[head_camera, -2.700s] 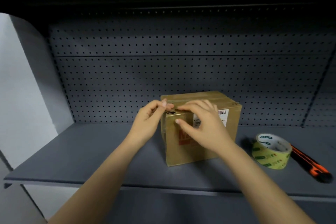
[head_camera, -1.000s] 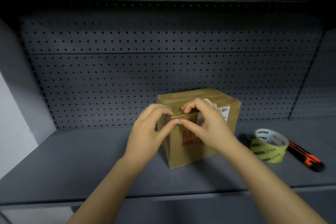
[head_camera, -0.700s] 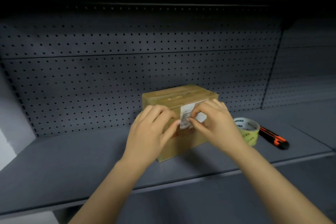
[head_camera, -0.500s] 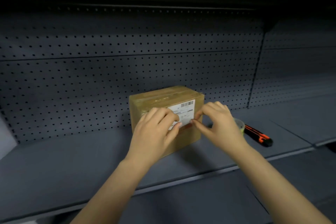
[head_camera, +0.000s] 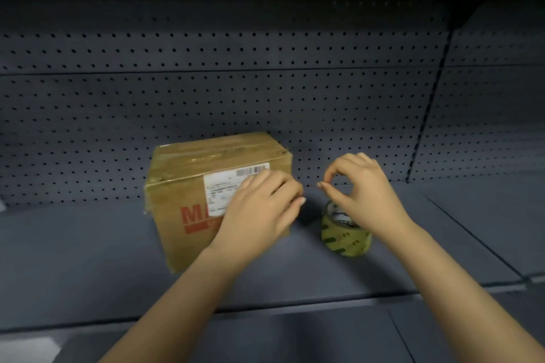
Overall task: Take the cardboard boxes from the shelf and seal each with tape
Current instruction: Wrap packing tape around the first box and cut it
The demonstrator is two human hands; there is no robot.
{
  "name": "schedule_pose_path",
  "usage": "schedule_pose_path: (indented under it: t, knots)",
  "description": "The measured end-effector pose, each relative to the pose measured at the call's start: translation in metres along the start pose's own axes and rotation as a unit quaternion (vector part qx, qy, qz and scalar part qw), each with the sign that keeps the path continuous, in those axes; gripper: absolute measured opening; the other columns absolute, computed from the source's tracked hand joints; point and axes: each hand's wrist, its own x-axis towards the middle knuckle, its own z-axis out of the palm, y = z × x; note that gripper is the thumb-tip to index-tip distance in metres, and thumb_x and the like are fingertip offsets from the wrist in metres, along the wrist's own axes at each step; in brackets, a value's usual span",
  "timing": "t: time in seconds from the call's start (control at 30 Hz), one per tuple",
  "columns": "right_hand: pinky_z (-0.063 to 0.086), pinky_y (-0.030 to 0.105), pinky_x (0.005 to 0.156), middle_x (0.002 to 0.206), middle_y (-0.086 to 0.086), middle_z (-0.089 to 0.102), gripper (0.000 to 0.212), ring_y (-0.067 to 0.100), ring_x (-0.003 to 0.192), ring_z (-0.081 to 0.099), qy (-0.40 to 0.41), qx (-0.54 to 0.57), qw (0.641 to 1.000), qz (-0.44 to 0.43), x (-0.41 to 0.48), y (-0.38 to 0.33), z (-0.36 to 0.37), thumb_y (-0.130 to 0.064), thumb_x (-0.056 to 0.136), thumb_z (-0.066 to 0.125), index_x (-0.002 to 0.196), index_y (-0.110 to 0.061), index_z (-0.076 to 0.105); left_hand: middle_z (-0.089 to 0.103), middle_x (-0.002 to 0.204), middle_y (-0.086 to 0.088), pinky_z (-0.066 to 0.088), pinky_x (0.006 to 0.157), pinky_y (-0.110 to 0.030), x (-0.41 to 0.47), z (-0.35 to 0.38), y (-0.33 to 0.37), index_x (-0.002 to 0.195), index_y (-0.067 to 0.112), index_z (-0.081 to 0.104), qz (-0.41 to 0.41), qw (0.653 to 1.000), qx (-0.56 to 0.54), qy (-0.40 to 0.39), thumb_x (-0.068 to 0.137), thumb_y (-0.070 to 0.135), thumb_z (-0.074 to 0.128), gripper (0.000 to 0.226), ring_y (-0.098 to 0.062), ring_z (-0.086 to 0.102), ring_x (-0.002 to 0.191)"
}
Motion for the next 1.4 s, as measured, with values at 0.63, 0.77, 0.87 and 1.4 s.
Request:
schedule_pose_path:
  t: [0.63, 0.77, 0.87, 1.4]
  knots:
    - [0.036, 0.029, 0.079, 0.078, -0.023, 0.047, 0.021, 0.014, 0.082, 0.048, -0.036, 0.048, 0.998, 0.032, -0.046, 0.111, -0.032, -0.027, 0.083, 0.075, 0.078, -0.027, 0.054, 0.067, 0.102, 0.005, 0.046, 0.094, -0.035, 0.009, 0.088, 0.073, 0.105, 0.021, 0.062, -0.073, 0.967, -0.106, -0.222, 0.091, 0.047, 0.05, 0.032, -0.016, 0.057, 0.098]
    - [0.031, 0.014, 0.076, 0.08, -0.024, 0.05, 0.018, 0.005, 0.082, 0.045, -0.03, 0.063, 0.997, 0.046, -0.05, 0.113, -0.034, -0.027, 0.084, 0.074, 0.078, -0.026, 0.056, 0.065, 0.098, 0.008, 0.036, 0.108, -0.031, 0.005, 0.091, 0.073, 0.101, 0.021, 0.061, -0.085, 0.971, -0.131, -0.183, 0.095, 0.038, 0.052, 0.019, -0.012, 0.057, 0.096]
    - [0.034, 0.014, 0.074, 0.082, -0.021, 0.054, 0.014, 0.005, 0.083, 0.049, -0.026, 0.085, 0.994, 0.062, -0.052, 0.113, -0.034, -0.028, 0.087, 0.069, 0.081, -0.026, 0.057, 0.063, 0.092, 0.009, 0.028, 0.115, -0.027, 0.001, 0.09, 0.073, 0.099, 0.019, 0.062, -0.1, 0.973, -0.153, -0.143, 0.096, 0.035, 0.053, 0.018, -0.009, 0.056, 0.091]
    - [0.053, 0.021, 0.066, 0.073, -0.01, 0.072, 0.006, 0.001, 0.066, 0.064, 0.019, 0.13, 0.975, 0.179, -0.05, 0.042, -0.019, -0.02, 0.084, 0.072, 0.086, -0.019, 0.077, 0.067, 0.104, 0.004, 0.028, 0.117, -0.031, -0.013, 0.051, 0.067, 0.106, 0.015, 0.07, 0.059, 0.995, -0.06, -0.061, 0.093, 0.031, 0.066, 0.021, -0.015, 0.061, 0.104]
